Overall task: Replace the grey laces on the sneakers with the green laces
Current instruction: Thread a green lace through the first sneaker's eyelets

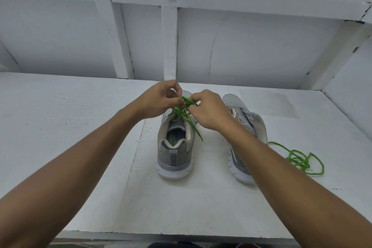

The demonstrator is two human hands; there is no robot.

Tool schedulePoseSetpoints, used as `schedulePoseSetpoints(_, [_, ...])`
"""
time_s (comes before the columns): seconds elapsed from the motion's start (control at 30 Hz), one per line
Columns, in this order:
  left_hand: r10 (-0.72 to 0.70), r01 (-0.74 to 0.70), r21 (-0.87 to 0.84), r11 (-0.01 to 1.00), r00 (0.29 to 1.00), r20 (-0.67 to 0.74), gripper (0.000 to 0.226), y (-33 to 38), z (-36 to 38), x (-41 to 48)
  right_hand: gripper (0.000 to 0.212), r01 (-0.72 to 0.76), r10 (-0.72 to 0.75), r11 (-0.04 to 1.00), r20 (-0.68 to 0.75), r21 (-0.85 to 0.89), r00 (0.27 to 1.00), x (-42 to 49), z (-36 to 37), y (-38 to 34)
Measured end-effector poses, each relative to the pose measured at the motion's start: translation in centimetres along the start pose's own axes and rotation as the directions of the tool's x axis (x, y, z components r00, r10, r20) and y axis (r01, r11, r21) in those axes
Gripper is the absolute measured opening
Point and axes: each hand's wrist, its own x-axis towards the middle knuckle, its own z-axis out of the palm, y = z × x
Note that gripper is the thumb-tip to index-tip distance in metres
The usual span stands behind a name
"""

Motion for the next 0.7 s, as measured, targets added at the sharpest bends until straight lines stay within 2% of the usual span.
schedulePoseSetpoints(0.1, [0.014, -0.014, 0.012, 1.000, 1.000, 0.007, 0.010, -0.4, 0.2, 0.0, 0.014, -0.133, 0.124, 0.967, 0.055, 0.219, 0.991, 0.2, 0.1, -0.1])
schedulePoseSetpoints(0.17, [0.015, -0.015, 0.022, 1.000, 1.000, 0.003, 0.011, -0.6, 0.4, 0.0, 0.018, -0.217, 0.199, 0.892, 0.085, 0.396, 0.976, 0.4, 0.3, 0.0])
schedulePoseSetpoints(0.27, [-0.001, 0.002, 0.035, 0.999, 0.999, -0.034, 0.012, -0.6, 0.6, -0.1, 0.026, -0.277, 0.257, 0.805, 0.114, 0.525, 0.960, 0.8, 0.5, 0.0])
schedulePoseSetpoints(0.37, [-0.029, 0.026, -0.038, 0.999, 0.998, -0.056, 0.011, -0.4, 0.7, -0.1, 0.041, -0.263, 0.247, 0.756, 0.111, 0.599, 0.963, 0.7, 0.4, 0.0])
schedulePoseSetpoints(0.47, [-0.067, 0.060, -0.129, 0.990, 0.996, -0.051, 0.009, -0.1, 0.8, -0.2, 0.046, -0.191, 0.206, 0.835, 0.029, 0.516, 0.978, 0.2, 0.3, 0.4])
schedulePoseSetpoints(0.57, [-0.109, 0.102, -0.207, 0.973, 0.994, -0.020, 0.009, -0.2, 0.9, -0.2, 0.038, -0.046, 0.079, 0.966, -0.122, 0.254, 0.989, 0.0, 0.6, 0.9])
schedulePoseSetpoints(0.63, [-0.121, 0.116, -0.250, 0.961, 0.993, -0.006, 0.012, -0.4, 1.0, -0.1, 0.030, 0.047, -0.013, 0.987, -0.215, 0.151, 0.976, 0.0, 1.1, 1.2])
schedulePoseSetpoints(0.7, [-0.113, 0.111, -0.253, 0.961, 0.994, 0.004, 0.015, -0.4, 1.0, -0.1, 0.023, 0.089, -0.054, 0.987, -0.244, 0.132, 0.968, 0.0, 1.4, 1.2])
